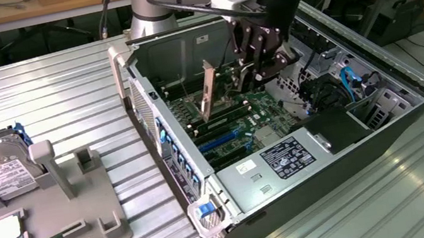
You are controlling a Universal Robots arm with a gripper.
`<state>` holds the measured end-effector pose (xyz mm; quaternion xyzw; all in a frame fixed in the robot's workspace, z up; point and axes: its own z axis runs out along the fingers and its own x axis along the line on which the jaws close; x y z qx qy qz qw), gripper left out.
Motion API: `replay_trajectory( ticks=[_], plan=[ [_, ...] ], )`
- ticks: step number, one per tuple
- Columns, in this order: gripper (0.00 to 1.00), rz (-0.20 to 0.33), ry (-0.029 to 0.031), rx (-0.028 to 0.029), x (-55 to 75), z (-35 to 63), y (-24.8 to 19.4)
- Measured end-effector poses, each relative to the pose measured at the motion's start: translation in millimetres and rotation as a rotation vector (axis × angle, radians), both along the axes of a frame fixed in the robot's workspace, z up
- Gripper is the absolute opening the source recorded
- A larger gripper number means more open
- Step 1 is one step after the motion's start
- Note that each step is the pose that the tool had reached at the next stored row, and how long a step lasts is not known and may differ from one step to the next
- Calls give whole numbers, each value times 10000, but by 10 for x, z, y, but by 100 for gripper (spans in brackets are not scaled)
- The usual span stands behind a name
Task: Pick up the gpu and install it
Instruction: 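Insert the gpu into the slot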
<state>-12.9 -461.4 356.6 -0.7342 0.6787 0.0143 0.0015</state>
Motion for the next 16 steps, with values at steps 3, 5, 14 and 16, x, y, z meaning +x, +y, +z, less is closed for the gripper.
replay_trajectory(
  ticks=[3,5,14,16],
  plan=[
    [28,0,0,3,0,-18,0],
    [28,-1,0,7,0,-28,0],
    [28,0,0,16,0,-76,0],
    [28,0,0,18,0,-86,0]
  ],
)
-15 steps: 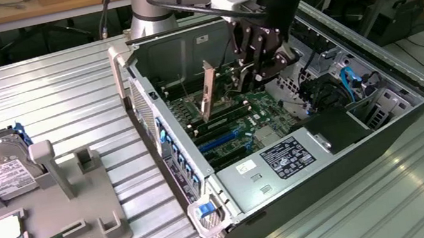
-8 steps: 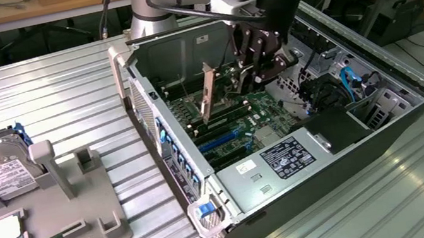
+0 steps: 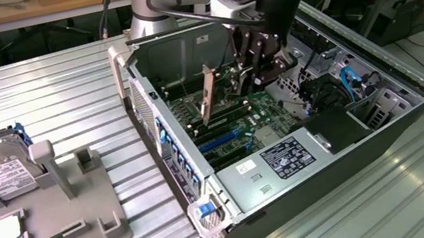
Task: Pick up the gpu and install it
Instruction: 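Insert the gpu into the slot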
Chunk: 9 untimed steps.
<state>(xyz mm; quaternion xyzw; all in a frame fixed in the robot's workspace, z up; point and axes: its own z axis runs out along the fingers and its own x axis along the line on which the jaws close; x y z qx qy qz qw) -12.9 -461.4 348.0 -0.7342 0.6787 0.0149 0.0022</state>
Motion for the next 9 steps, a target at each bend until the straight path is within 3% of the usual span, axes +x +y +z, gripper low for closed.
replay_trajectory(
  ticks=[9],
  plan=[
    [28,0,0,15,0,-48,0]
  ],
)
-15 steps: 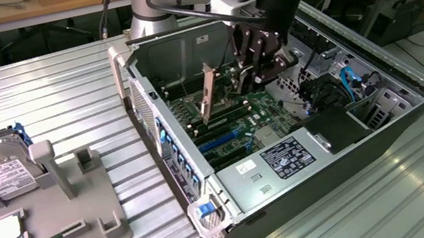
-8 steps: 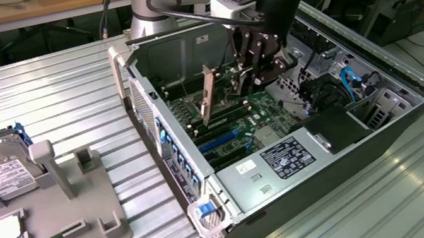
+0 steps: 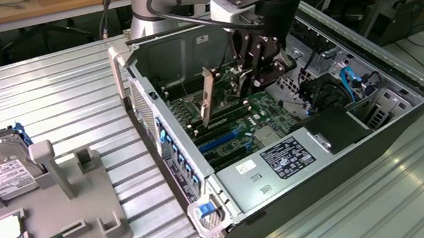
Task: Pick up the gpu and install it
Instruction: 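Insert the gpu into the slot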
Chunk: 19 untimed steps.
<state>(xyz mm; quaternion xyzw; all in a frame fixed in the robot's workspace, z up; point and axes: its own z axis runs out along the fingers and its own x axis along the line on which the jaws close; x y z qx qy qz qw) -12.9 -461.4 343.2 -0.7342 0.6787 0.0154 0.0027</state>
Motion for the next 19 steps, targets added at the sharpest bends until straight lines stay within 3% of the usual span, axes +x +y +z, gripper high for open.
replay_trajectory(
  ticks=[19],
  plan=[
    [28,-9,0,3,0,-143,0]
  ],
)
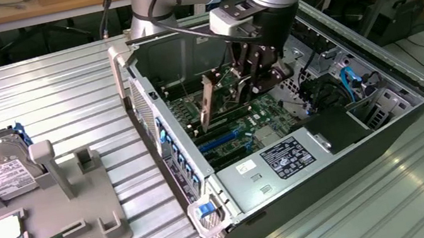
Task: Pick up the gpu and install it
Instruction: 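Insert the gpu into the slot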
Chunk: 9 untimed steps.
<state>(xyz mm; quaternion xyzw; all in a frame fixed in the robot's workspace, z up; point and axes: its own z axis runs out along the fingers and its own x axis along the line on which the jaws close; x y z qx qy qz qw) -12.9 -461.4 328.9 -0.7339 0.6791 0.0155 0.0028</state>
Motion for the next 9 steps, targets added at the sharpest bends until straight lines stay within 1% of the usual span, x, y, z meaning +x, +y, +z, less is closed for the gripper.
replay_trajectory(
  ticks=[4,7,9],
  plan=[
    [28,-25,0,-3,-1,-29,0],
    [28,-30,-3,-6,-5,-72,-12],
    [28,-31,-5,-18,-5,-79,-22]
  ],
)
